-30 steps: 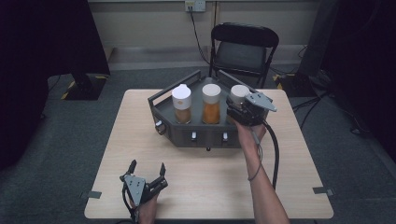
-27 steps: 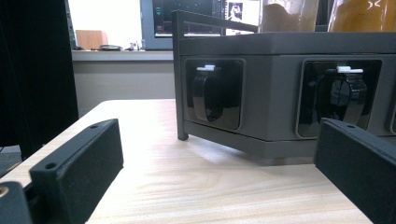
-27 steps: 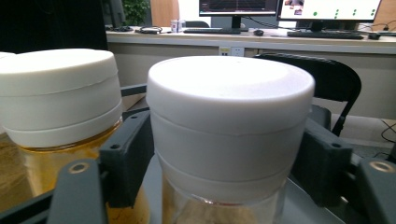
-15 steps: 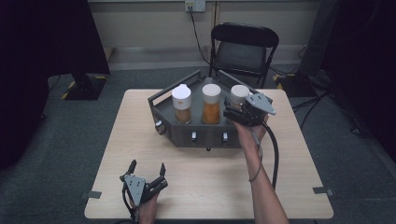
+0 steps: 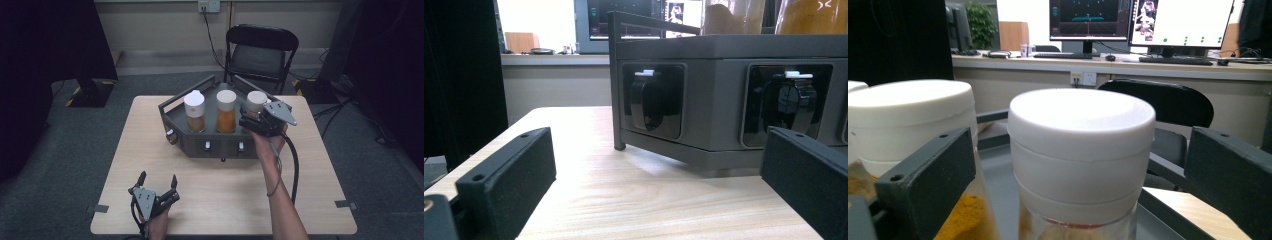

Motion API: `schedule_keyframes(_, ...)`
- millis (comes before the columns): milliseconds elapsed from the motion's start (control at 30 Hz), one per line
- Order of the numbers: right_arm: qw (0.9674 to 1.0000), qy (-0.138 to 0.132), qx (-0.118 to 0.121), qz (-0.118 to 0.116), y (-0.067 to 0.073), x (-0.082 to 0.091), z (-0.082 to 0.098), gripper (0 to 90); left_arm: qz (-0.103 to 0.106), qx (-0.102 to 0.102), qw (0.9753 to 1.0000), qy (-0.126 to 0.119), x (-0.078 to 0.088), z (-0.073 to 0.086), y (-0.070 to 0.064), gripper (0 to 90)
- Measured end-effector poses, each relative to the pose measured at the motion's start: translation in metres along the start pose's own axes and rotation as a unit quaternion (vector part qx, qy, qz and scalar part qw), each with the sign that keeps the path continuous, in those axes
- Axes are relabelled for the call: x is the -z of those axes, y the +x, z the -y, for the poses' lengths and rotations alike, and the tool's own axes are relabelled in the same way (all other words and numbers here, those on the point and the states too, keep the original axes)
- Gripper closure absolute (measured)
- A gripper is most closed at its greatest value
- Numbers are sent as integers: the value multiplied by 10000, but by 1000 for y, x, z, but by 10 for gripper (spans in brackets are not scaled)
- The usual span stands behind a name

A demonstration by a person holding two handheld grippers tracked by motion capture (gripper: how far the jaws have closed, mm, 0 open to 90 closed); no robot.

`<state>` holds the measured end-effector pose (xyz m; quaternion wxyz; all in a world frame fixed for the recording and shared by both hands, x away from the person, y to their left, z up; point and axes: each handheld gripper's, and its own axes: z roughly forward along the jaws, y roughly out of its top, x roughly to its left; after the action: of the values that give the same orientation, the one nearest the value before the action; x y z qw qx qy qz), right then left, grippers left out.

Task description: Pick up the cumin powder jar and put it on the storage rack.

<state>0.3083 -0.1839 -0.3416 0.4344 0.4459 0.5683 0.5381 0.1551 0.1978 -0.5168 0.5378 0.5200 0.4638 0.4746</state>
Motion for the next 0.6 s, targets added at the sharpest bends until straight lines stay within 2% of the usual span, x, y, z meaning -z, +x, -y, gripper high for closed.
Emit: schedule_keyframes(600, 9998, -171, 37, -42, 4, 12, 5, 0, -1, 0, 10000, -1, 0, 0, 0, 10)
